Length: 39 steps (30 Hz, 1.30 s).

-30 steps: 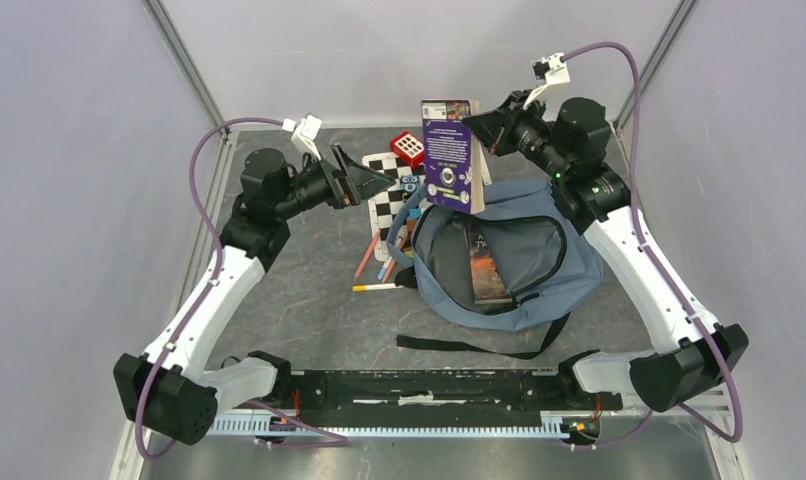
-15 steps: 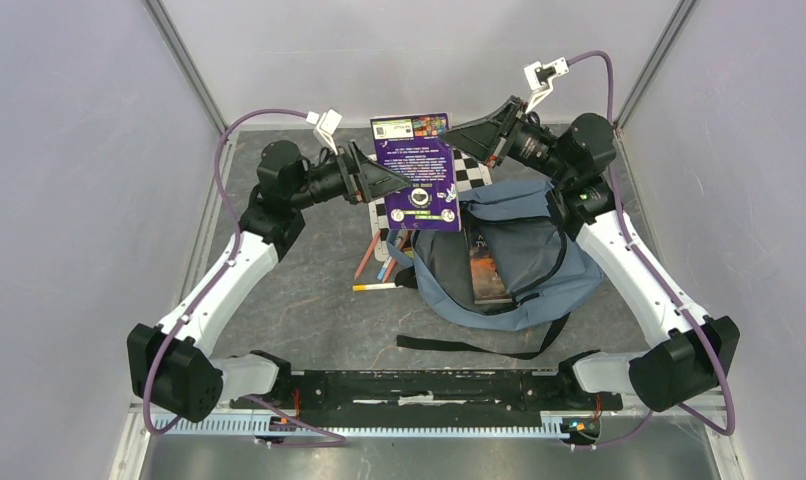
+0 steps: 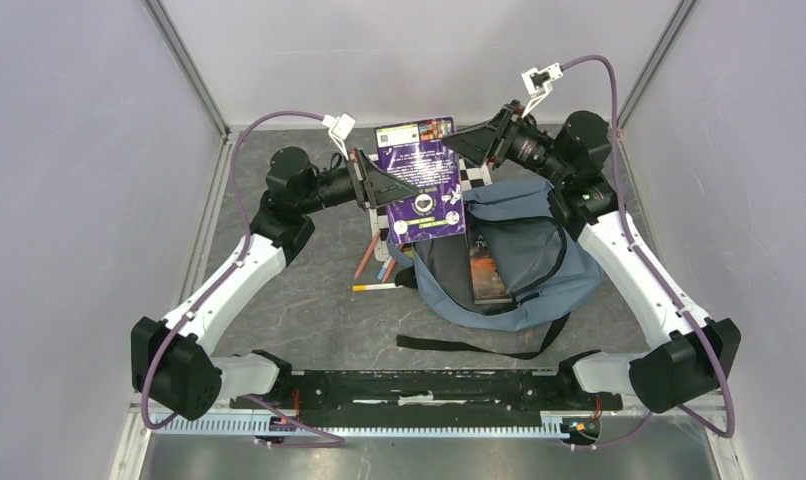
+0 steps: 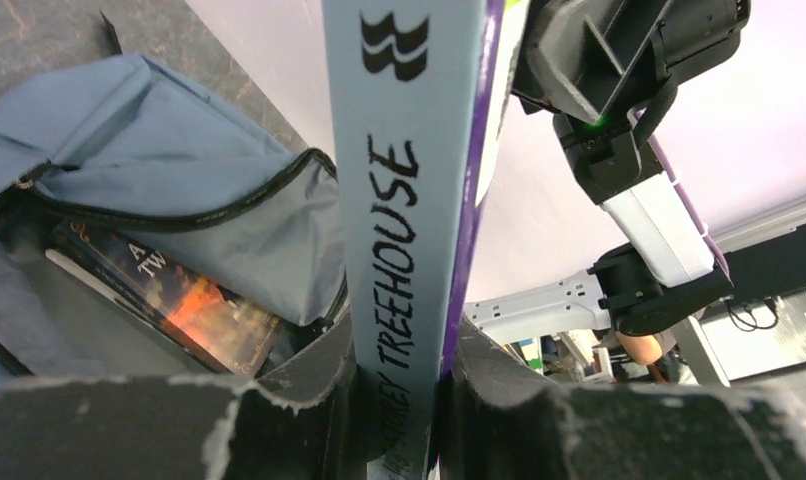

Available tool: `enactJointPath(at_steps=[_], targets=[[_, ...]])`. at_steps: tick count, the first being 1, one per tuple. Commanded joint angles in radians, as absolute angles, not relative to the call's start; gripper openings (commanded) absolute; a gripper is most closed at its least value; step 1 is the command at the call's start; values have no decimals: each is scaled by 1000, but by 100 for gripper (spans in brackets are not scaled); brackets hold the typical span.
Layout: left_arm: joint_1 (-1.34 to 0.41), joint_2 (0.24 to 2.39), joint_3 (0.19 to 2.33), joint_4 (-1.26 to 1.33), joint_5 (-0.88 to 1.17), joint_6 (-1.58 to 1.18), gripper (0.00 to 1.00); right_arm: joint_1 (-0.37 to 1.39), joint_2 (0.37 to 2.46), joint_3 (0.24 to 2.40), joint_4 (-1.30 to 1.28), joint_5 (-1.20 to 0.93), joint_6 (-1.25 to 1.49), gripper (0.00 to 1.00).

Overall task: Pack the student bag
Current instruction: Pick up the book from the center of the board, then place the book in the student bag.

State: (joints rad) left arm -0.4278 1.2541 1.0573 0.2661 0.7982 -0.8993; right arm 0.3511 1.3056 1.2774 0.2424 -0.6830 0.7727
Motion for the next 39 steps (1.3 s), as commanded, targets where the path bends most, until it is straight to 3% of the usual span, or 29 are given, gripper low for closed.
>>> enactJointPath(at_steps=[1, 3, 5, 15, 19, 26, 39], targets=[[-433, 1216, 1038, 341, 748, -959, 2, 349, 1265, 1327, 9, -559, 563, 65], [-433, 1207, 1023, 325, 723, -959, 2, 327, 1249, 1350, -103, -488, 494, 87], [-433, 1200, 1010, 302, 700, -954, 2, 296, 1232, 1368, -195, -418, 432, 98], [-450, 1218, 985, 58, 514, -974, 2, 136, 1230, 1445, -657, -167, 75, 98], [-491, 1263, 991, 58, 512, -1019, 2, 137, 1219, 1428, -760, -200, -99, 98], [-534, 1336, 1020, 57, 503, -1062, 2, 136, 1080, 1215, -698, -337, -186, 98], [-537, 1358, 1043, 26, 496, -1084, 2, 170, 1132, 1043, -600, -168, -279, 98]])
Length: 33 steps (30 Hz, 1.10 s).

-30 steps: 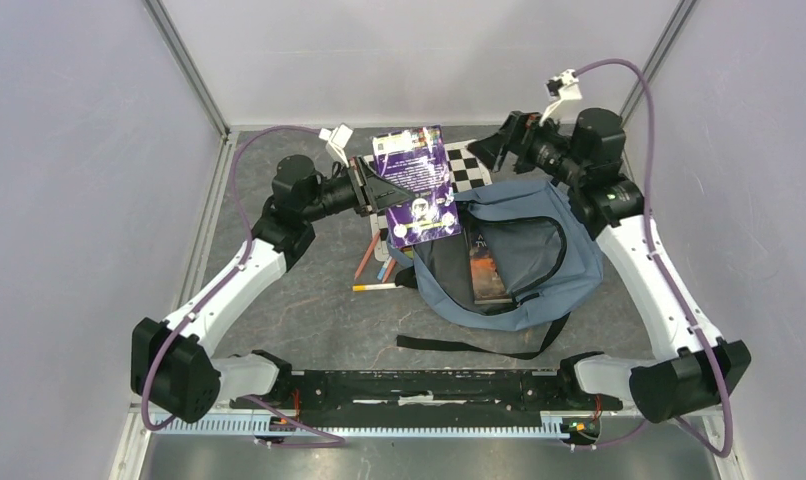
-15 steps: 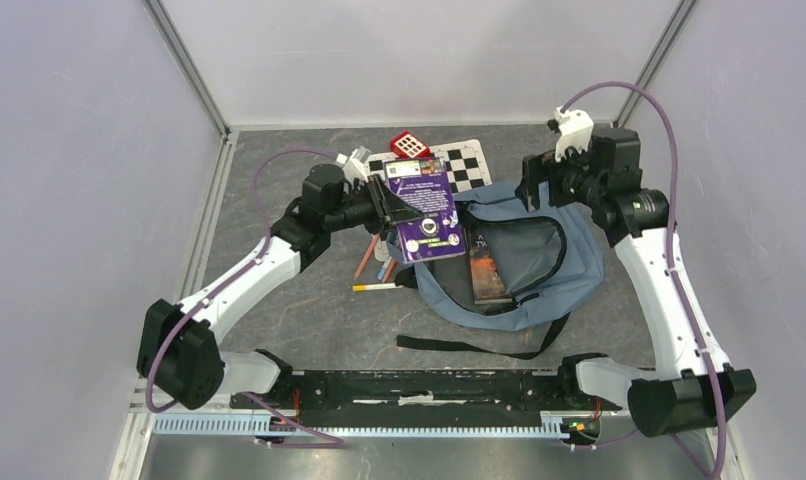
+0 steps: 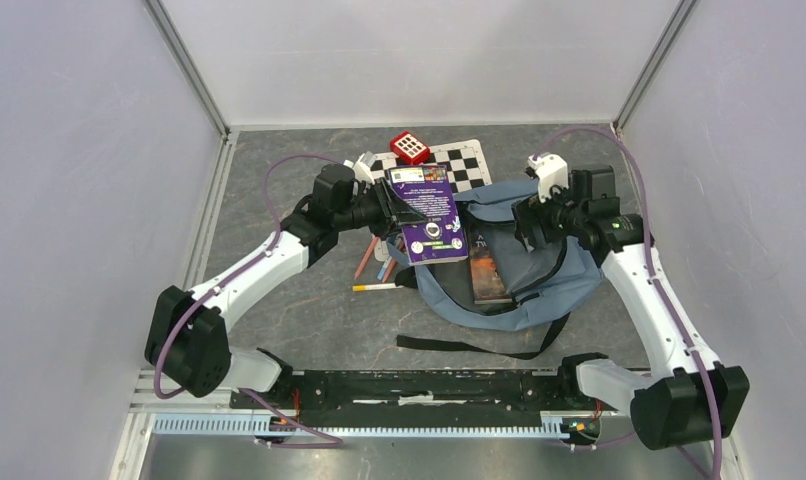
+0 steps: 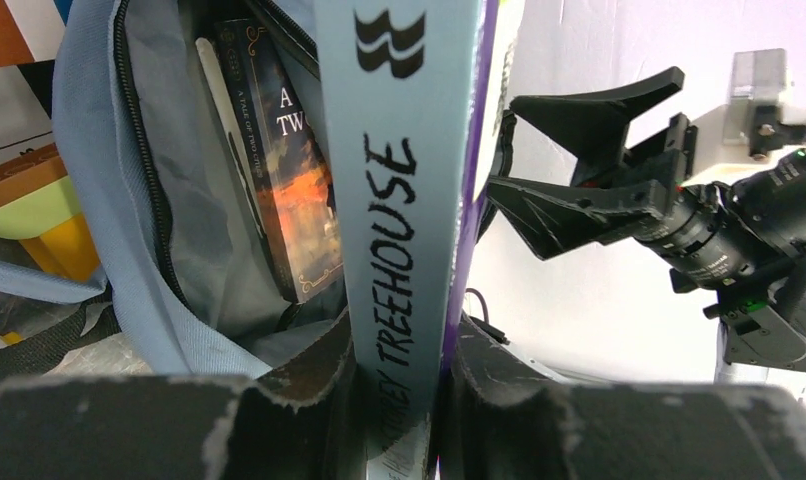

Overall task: Pack the student bag
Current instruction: Place the book in the student bag.

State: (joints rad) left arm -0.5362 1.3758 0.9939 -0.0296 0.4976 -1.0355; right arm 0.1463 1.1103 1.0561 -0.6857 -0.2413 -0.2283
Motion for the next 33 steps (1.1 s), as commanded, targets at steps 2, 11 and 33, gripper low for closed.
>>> enactJointPath(at_steps=[2, 11, 33], targets=[[-537, 1359, 1043, 24, 495, -1088, 2, 185, 1144, 1037, -576, -147, -290, 98], [-547, 1378, 1050, 20, 502, -1104, 2, 218, 1238, 1054, -507, -51, -305, 90], [-627, 1568, 1105, 88, 518, -1170, 2, 219, 1286, 1401, -634, -25, -109, 0]])
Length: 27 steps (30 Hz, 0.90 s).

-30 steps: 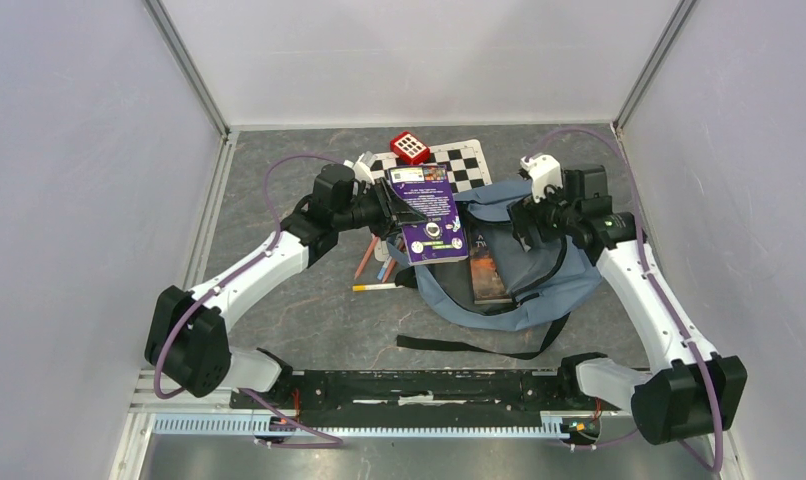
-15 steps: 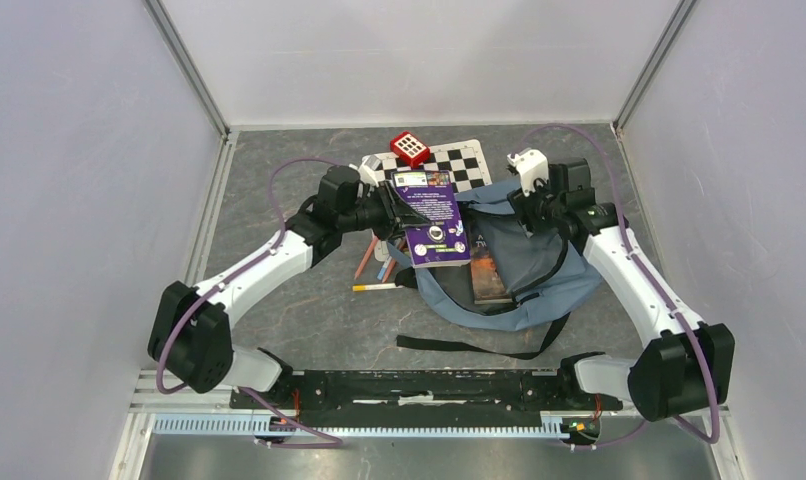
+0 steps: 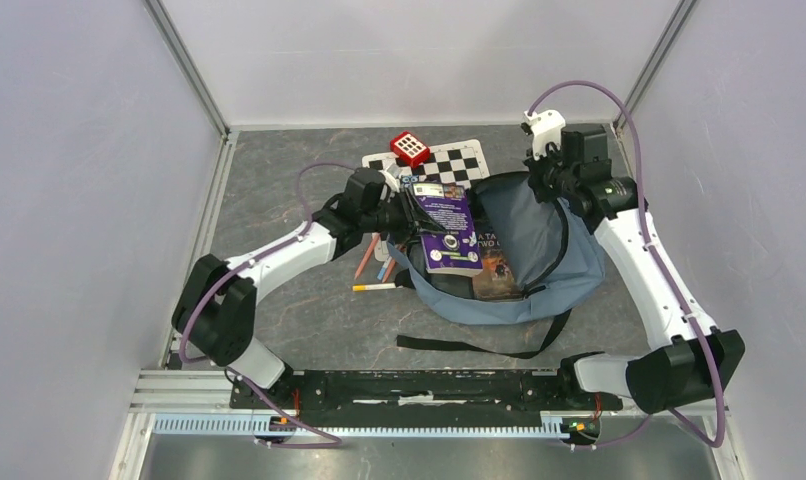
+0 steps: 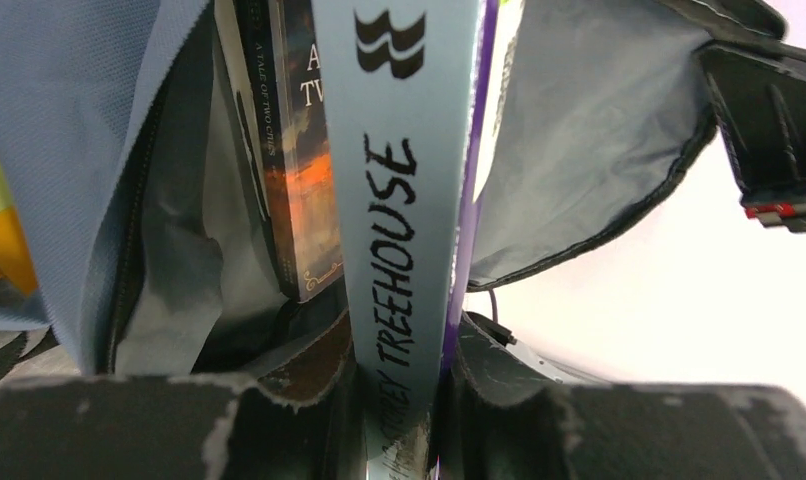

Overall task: Pack the student bag
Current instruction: Place the book in the student bag.

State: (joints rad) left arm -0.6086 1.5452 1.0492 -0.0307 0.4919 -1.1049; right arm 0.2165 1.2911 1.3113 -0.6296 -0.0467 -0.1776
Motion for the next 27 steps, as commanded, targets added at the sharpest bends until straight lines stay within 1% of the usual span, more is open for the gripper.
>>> enactJointPath(at_steps=[1, 4, 12, 19, 27], targets=[[-632, 1578, 1093, 134, 528, -1202, 2, 220, 1291, 1411, -640, -25, -100, 0], [-653, 1606, 1062, 291, 542, -1279, 2, 219, 1308, 1433, -648, -23, -82, 0], [-695, 1741, 1061, 361, 516, -1271, 2, 219, 1330, 1495, -671, -23, -48, 0], [-705, 1779, 1082, 231, 469, -1169, 2, 219, 1352, 1570, -693, 57, -10, 0], [-749, 1856, 1167, 154, 438, -1171, 2, 219, 1397, 1623, -687, 41, 53, 0]])
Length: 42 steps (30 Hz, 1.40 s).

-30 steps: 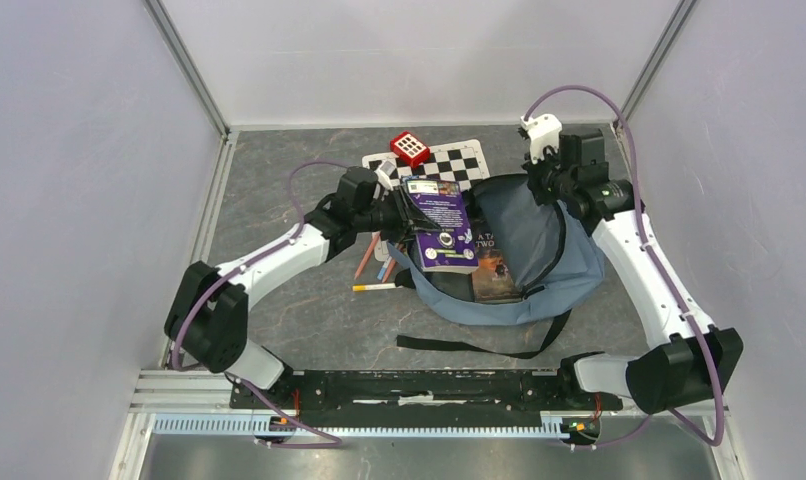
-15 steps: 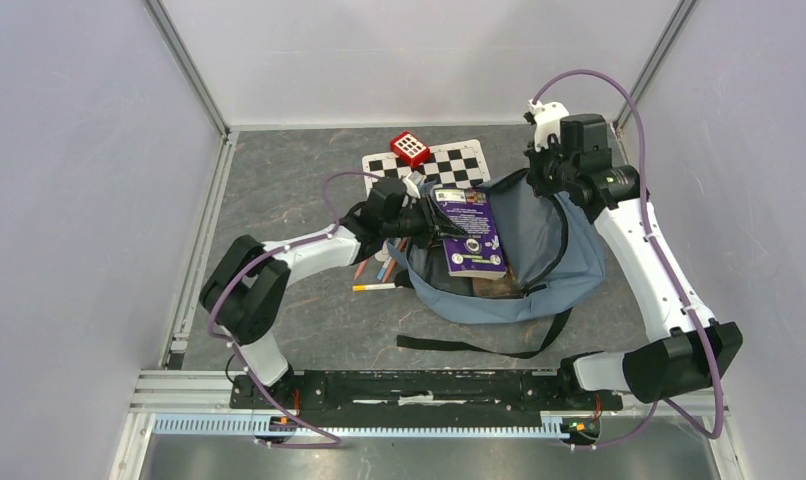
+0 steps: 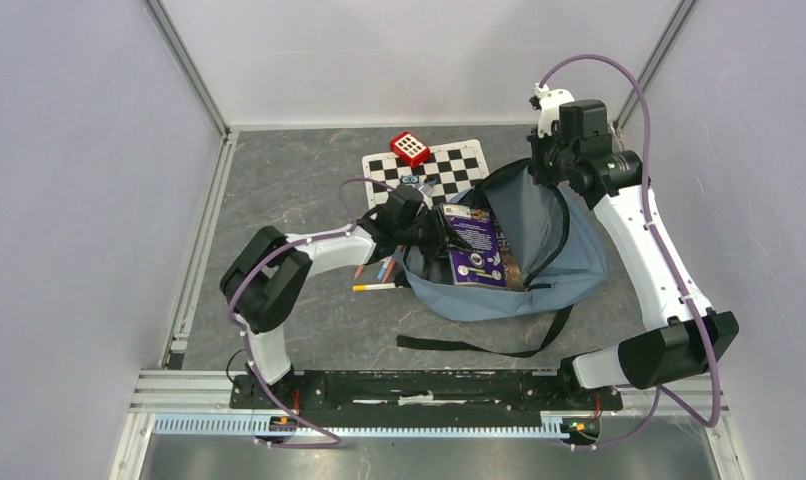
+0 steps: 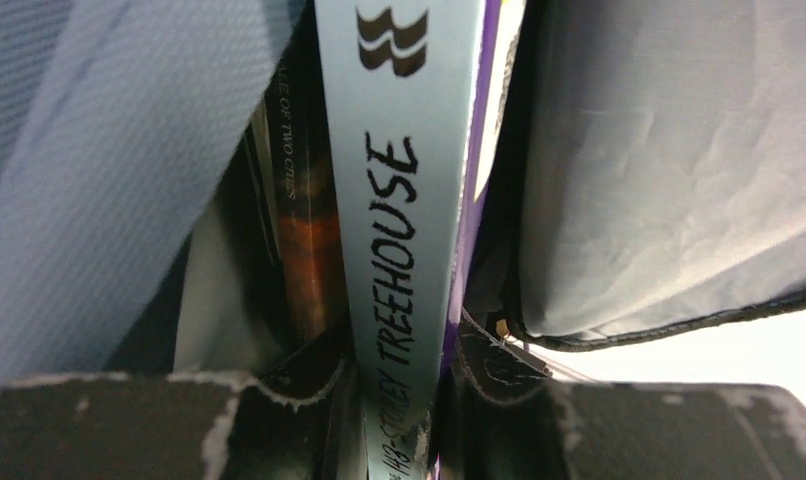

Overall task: Pack the student bag
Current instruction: Place the book in the student bag.

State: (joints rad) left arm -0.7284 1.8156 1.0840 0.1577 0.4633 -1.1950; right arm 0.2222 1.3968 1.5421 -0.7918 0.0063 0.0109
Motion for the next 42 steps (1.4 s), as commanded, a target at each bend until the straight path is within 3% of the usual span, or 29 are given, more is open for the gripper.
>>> enactJointPath(at_steps=[1, 9, 16, 22, 27, 33, 42], targets=[[-756, 1868, 1179, 150, 430, -1179, 2, 219, 1401, 1624, -686, 40, 55, 0], [-839, 1983, 1336, 44, 331, -1146, 5, 218, 1405, 1601, -669, 68, 63, 0], [-855, 2059, 1471, -83, 337, -1053, 30, 219, 1393, 1574, -652, 82, 75, 0], [-844, 2035, 1523, -285, 234, -884, 68, 219, 1383, 1573, -651, 89, 73, 0], [-842, 2007, 1529, -342, 195, -845, 87, 219, 1372, 1564, -652, 92, 71, 0], [-842, 2015, 1541, -400, 187, -834, 90, 219, 1356, 1544, -652, 99, 68, 0], [-862, 2049, 1566, -258, 270, -867, 86, 219, 1344, 1507, -649, 100, 83, 0]])
